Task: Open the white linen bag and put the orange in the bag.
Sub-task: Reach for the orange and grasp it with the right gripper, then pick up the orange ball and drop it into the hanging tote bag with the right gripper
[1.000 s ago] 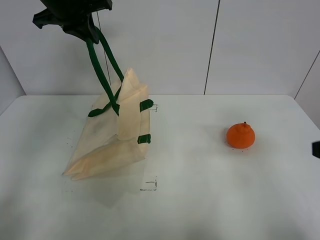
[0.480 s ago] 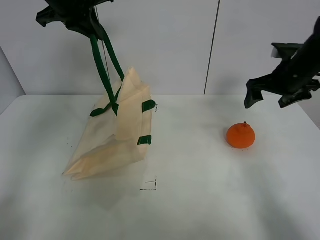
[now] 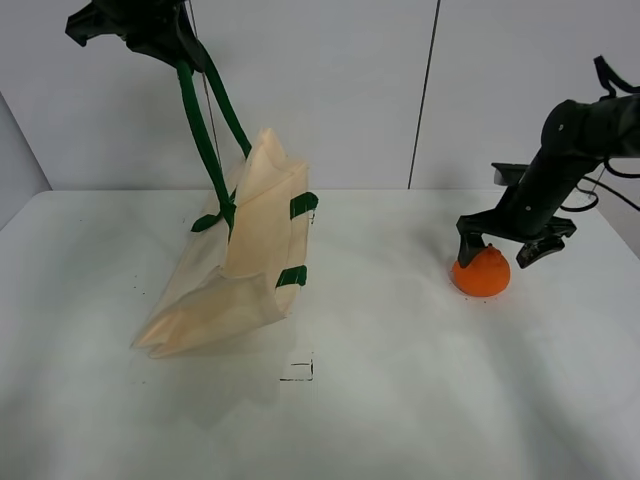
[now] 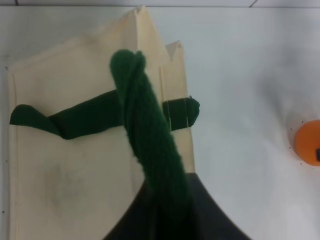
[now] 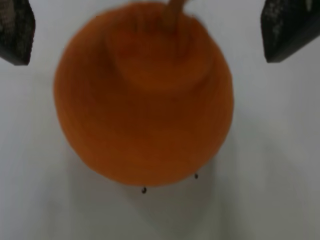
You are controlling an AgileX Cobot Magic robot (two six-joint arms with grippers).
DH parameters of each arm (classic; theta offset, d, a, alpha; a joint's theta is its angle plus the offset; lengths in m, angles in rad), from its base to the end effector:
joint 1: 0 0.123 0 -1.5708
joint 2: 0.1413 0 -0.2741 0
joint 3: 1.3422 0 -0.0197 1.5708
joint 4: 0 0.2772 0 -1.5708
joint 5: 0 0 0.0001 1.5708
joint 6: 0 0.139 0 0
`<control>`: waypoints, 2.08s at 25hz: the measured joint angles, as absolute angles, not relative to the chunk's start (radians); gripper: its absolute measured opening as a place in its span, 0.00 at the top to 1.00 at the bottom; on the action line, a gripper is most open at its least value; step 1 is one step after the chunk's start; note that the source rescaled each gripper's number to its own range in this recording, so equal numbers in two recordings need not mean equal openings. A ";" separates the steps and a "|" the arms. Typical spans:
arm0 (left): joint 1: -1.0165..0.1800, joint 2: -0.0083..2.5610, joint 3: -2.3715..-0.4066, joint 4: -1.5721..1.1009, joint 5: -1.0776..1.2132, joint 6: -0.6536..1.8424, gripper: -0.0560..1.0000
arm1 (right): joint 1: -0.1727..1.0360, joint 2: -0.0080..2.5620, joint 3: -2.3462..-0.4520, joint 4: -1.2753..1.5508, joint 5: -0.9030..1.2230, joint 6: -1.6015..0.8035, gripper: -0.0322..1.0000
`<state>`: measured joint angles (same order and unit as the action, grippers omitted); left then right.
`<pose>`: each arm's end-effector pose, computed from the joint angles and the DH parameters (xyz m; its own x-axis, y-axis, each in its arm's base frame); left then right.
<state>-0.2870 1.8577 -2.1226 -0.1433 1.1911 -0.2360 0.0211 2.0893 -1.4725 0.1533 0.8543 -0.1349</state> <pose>0.4355 -0.1478 0.3842 -0.7861 -0.0629 -0.6149 0.1477 0.9468 -0.2858 0.4431 0.0254 0.0810 -0.9792 -0.0542 -0.1954 -0.0761 0.9914 0.1065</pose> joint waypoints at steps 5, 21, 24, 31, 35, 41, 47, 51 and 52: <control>-0.287 1.858 -2.123 -0.143 1.191 -0.234 0.95 | 0.021 2.135 -1.472 0.152 0.828 -0.137 0.24; -0.287 1.838 -2.123 -0.143 1.191 -0.231 0.95 | 0.027 1.997 -1.777 0.490 1.090 -0.192 0.96; -0.287 1.828 -2.123 -0.143 1.191 -0.231 0.95 | 0.072 1.990 -1.876 0.604 1.110 -0.195 0.96; -0.287 1.827 -2.123 -0.145 1.191 -0.230 0.95 | 0.324 2.031 -1.908 0.698 0.972 -0.197 0.96; -0.287 1.827 -2.123 -0.146 1.191 -0.229 0.95 | 0.456 2.126 -1.908 0.703 0.892 -0.204 0.96; -0.287 1.827 -2.123 -0.146 1.191 -0.228 0.95 | 0.512 2.238 -1.908 0.703 0.833 -0.205 0.96; -0.287 1.827 -2.123 -0.146 1.191 -0.228 0.95 | 0.512 2.263 -1.908 0.703 0.807 -0.216 0.88; -0.287 1.827 -2.123 -0.146 1.191 -0.228 0.95 | 0.513 2.263 -1.908 0.695 0.812 -0.243 0.24; -0.287 1.827 -2.123 -0.146 1.191 -0.228 0.95 | 0.513 2.263 -1.910 0.682 0.819 -0.243 0.14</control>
<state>-0.2870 1.8272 -2.1226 -0.1460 1.1911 -0.2279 0.5128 2.2631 -1.9099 0.6819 0.8191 -0.2427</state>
